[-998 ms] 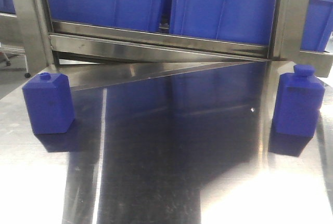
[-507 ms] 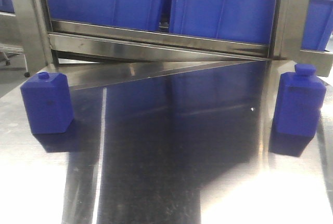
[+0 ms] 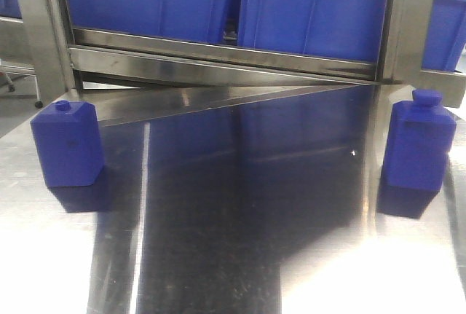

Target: Pick and sort blue part to right shelf

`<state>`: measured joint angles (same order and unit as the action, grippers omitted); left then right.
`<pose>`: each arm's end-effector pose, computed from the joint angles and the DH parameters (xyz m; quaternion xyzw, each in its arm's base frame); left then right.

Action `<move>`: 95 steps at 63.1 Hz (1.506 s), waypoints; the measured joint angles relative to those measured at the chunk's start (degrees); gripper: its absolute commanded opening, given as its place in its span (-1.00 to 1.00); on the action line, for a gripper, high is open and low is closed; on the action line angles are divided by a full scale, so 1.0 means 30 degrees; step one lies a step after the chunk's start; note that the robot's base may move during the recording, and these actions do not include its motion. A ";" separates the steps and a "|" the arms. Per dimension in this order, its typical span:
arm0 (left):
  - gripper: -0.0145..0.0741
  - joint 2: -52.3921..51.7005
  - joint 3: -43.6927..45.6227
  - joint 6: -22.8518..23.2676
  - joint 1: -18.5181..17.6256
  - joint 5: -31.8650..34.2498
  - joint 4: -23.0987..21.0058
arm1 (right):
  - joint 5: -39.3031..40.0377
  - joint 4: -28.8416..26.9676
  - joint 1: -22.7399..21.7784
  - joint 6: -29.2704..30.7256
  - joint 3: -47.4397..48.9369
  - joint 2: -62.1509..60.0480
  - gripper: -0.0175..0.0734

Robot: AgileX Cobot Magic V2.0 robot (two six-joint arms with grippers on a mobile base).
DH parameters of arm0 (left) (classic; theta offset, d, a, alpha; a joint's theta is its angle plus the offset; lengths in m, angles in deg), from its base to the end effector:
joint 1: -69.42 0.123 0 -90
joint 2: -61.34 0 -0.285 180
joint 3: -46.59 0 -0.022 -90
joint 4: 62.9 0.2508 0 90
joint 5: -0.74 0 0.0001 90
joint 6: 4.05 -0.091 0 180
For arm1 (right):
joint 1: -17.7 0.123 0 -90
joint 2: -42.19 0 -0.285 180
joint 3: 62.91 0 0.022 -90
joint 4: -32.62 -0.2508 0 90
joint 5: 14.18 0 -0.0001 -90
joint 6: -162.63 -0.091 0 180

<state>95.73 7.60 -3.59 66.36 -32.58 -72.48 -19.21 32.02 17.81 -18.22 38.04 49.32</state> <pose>0.0852 -0.0129 0.3512 -0.0105 0.7999 -0.0967 0.5922 0.0570 0.0002 0.1950 0.0080 0.7145 0.0098 0.6995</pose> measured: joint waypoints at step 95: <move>0.86 2.4259 1.3958 0.5395 -0.6213 -1.0300 0.1567 | 0.0000 0.0000 0.0000 0.0000 0.0000 0.0000 -0.52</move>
<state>168.51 49.48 12.59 47.72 -63.48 -67.78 -19.21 32.02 17.81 -18.22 38.04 49.32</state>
